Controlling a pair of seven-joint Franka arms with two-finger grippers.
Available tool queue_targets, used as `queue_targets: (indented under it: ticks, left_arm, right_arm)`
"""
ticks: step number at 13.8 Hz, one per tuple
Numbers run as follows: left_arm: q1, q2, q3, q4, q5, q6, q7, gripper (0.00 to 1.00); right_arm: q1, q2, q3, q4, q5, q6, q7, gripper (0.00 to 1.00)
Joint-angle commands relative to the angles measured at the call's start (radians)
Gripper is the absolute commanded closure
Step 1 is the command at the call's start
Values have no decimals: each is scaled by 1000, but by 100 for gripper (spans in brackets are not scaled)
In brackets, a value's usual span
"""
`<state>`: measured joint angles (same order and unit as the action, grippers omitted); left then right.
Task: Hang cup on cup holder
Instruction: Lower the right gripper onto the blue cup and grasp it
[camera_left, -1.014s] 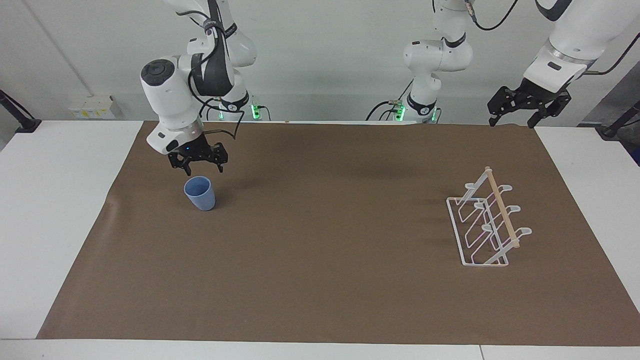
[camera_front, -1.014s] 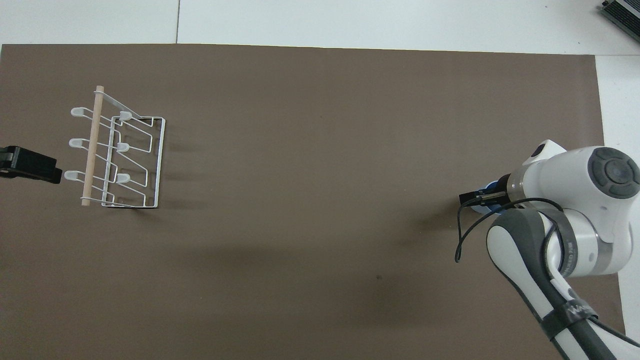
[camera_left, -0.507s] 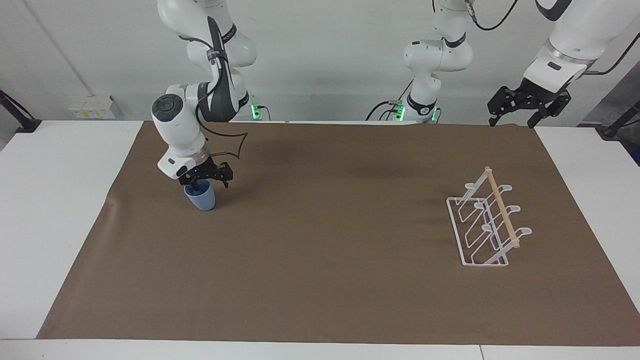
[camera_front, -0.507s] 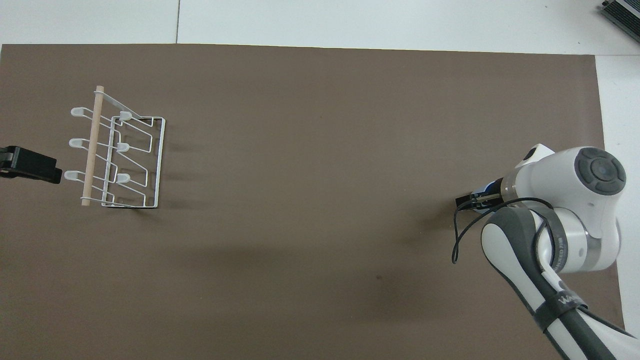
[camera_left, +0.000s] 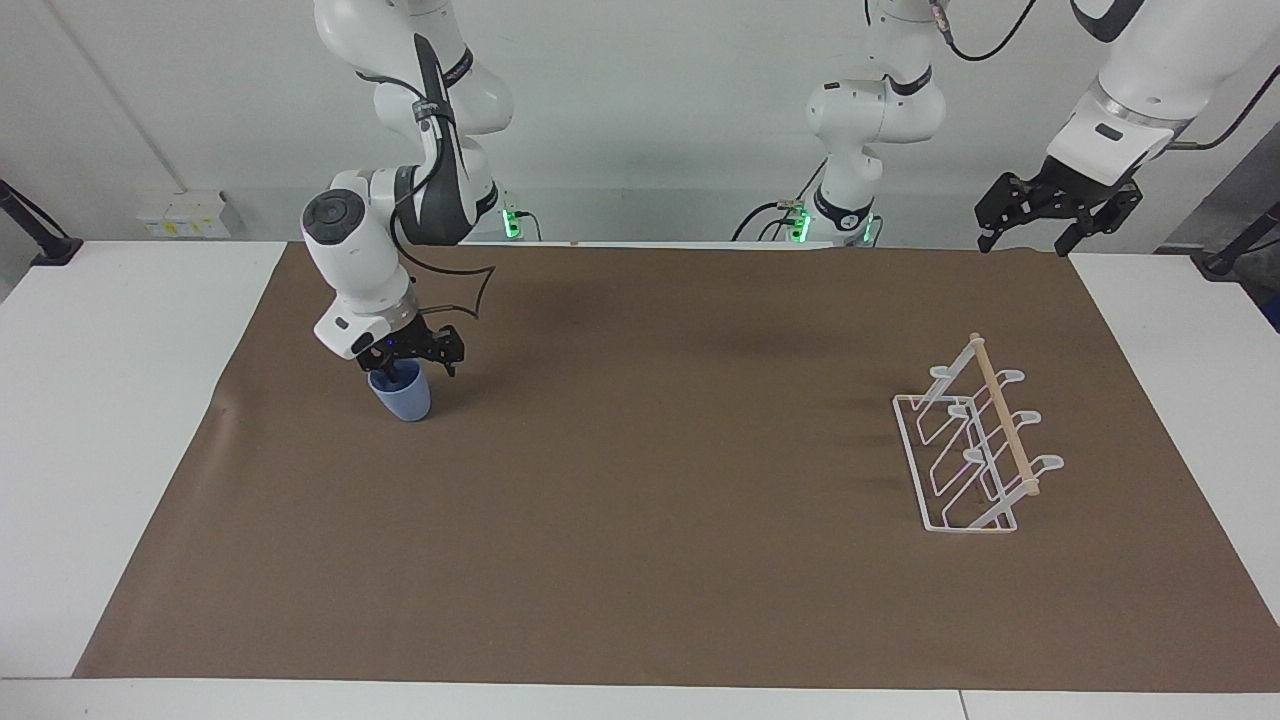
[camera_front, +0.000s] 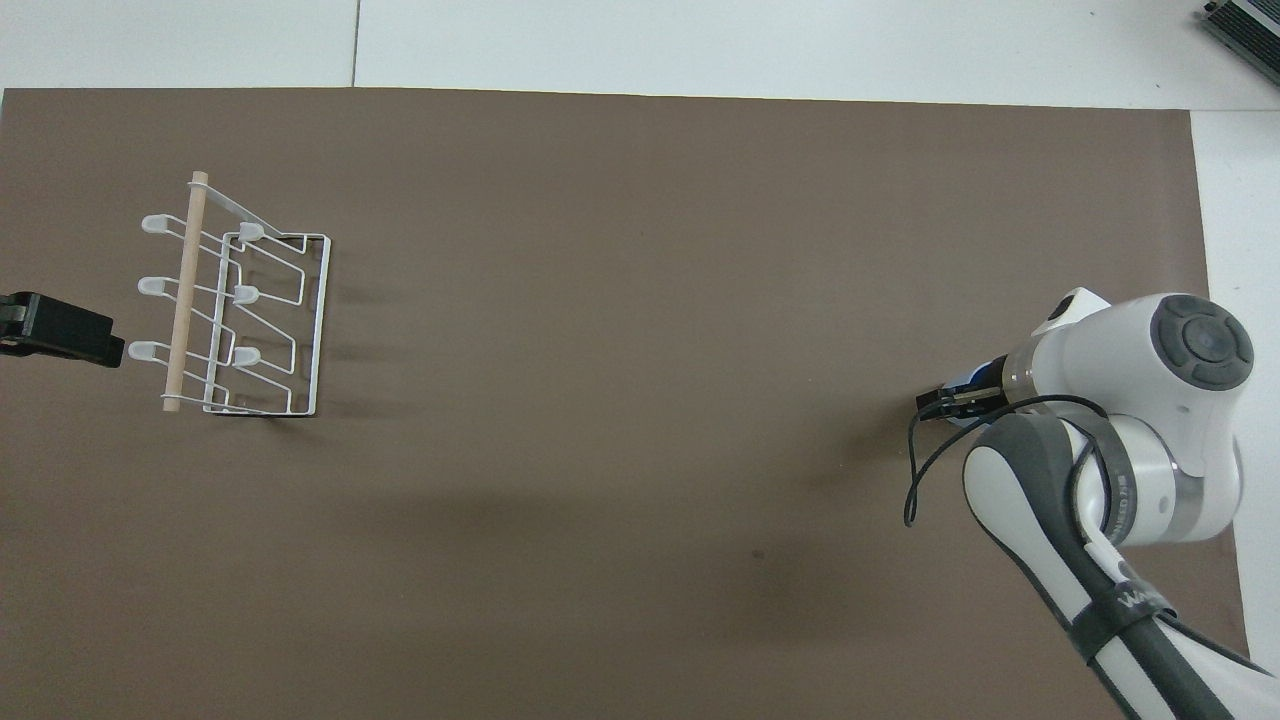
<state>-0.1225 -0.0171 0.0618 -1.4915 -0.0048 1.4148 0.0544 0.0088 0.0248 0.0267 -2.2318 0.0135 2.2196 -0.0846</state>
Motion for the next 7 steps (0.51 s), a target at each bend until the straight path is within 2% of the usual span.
queue_targets:
  ticks: [1, 2, 7]
  left_arm:
    - [3, -26, -2, -27, 3, -2, 5, 0]
    - [3, -26, -2, -27, 3, -2, 5, 0]
    - [4, -26, -2, -27, 3, -4, 5, 0]
  right_arm:
    - [-4, -5, 1, -12, 16, 22, 5, 94]
    - [-4, -5, 2, -12, 16, 22, 5, 99]
    - [-4, -5, 2, -11, 14, 8, 6, 100]
